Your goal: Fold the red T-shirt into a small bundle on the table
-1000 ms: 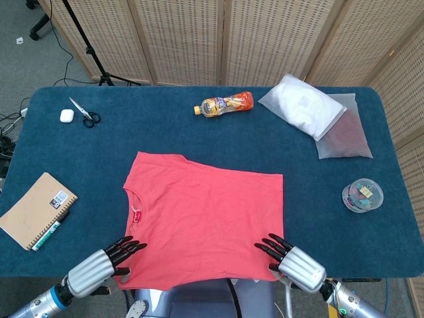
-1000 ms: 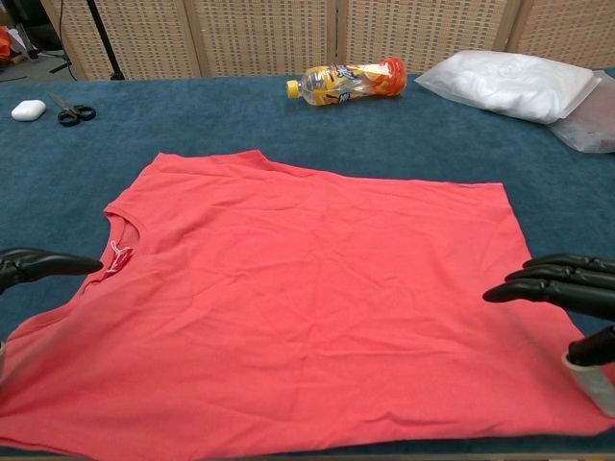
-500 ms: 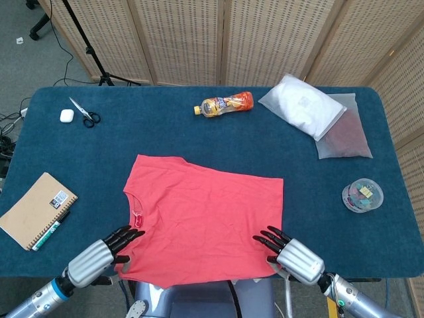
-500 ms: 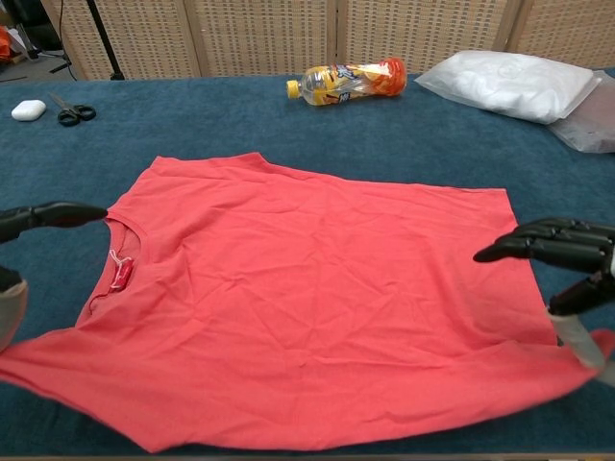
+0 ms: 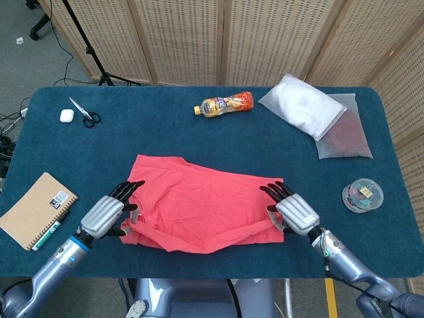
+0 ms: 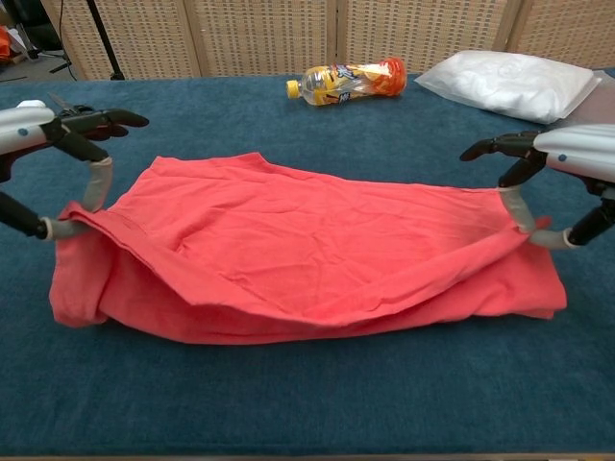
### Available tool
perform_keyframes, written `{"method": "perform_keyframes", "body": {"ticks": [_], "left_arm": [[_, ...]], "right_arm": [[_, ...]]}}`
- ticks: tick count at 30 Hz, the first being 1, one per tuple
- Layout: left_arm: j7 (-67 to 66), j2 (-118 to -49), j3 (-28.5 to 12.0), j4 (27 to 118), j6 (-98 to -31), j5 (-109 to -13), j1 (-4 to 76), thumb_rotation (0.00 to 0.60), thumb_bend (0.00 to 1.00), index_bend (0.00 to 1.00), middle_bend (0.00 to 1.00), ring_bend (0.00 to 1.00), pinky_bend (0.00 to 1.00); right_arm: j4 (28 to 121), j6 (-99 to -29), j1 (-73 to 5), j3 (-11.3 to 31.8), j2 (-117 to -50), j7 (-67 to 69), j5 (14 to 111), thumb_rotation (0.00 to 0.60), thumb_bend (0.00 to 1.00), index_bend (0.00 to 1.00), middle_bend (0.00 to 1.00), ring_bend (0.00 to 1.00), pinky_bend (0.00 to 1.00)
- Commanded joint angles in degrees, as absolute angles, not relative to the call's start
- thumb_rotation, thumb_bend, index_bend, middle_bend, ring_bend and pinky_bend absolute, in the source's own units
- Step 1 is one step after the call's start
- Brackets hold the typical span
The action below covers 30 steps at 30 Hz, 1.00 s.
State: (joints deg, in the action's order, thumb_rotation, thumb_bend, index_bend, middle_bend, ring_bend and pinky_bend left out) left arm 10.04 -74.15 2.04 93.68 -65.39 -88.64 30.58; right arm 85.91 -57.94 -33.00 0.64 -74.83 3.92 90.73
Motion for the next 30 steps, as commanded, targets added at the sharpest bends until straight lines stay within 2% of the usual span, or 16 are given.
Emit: {"method": "perform_keyframes", "body": {"ticks": [1,6,9,24,26,27,28,29,30], "left_arm": [[6.3,-74.7,-1.6,94.2,-61.4,-84.0,33.5,0.6,0.53,0.72,0.0,0.0,0.0],[3.1,-76.2,-4.0,93.1,-58.1,-79.8,35.5,0.6,0.53,0.72,0.0,0.0,0.0],[1.7,-79.4,-6.6,89.6,-55.6,-75.9,37.6,0.6,0.53,0.72,0.0,0.0,0.0],[-0.3,-85.6,-10.0,81.0,-53.2,-72.9,41.5,0.6,0.54,0.72,0.0,0.0,0.0],[-0.6,-86.2,-10.2,80.2,-52.8,-72.4,41.9,0.6,0.54,0.72,0.0,0.0,0.0],[-0.7,-86.5,-10.3,79.8,-52.7,-72.3,42.1,0.6,0.54,0.72,0.0,0.0,0.0],[-0.9,-86.7,-10.4,79.5,-52.5,-72.2,42.3,0.6,0.54,0.72,0.0,0.0,0.0],[-1.0,-86.9,-10.5,79.2,-52.3,-72.0,42.5,0.6,0.54,0.72,0.0,0.0,0.0],[-1.1,-87.2,-10.6,78.8,-52.1,-71.7,42.7,0.6,0.54,0.72,0.0,0.0,0.0]], "right_arm": [[83.5,-53.5,-35.4,3.6,-76.4,2.1,85.5,0.6,0.57,0.65,0.09,0.0,0.0],[80.3,-49.9,-37.1,5.4,-78.1,1.5,81.2,0.6,0.57,0.65,0.09,0.0,0.0],[74.9,-45.6,-38.9,6.7,-80.9,1.8,76.8,0.6,0.57,0.65,0.09,0.0,0.0],[60.8,-40.5,-42.0,8.4,-87.7,2.6,72.0,0.6,0.57,0.65,0.09,0.0,0.0],[60.3,-39.1,-42.2,8.2,-87.6,2.8,71.4,0.6,0.56,0.56,0.06,0.0,0.0],[60.5,-38.3,-42.2,8.0,-87.2,2.8,71.1,0.6,0.54,0.41,0.03,0.0,0.0],[60.9,-37.6,-42.3,7.9,-86.8,2.8,70.7,0.6,0.45,0.22,0.01,0.0,0.0],[61.7,-37.2,-42.2,8.0,-86.3,3.1,70.3,0.6,0.38,0.12,0.0,0.0,0.0],[62.9,-37.2,-41.9,8.4,-85.6,3.7,69.6,0.6,0.26,0.02,0.0,0.0,0.0]]}}
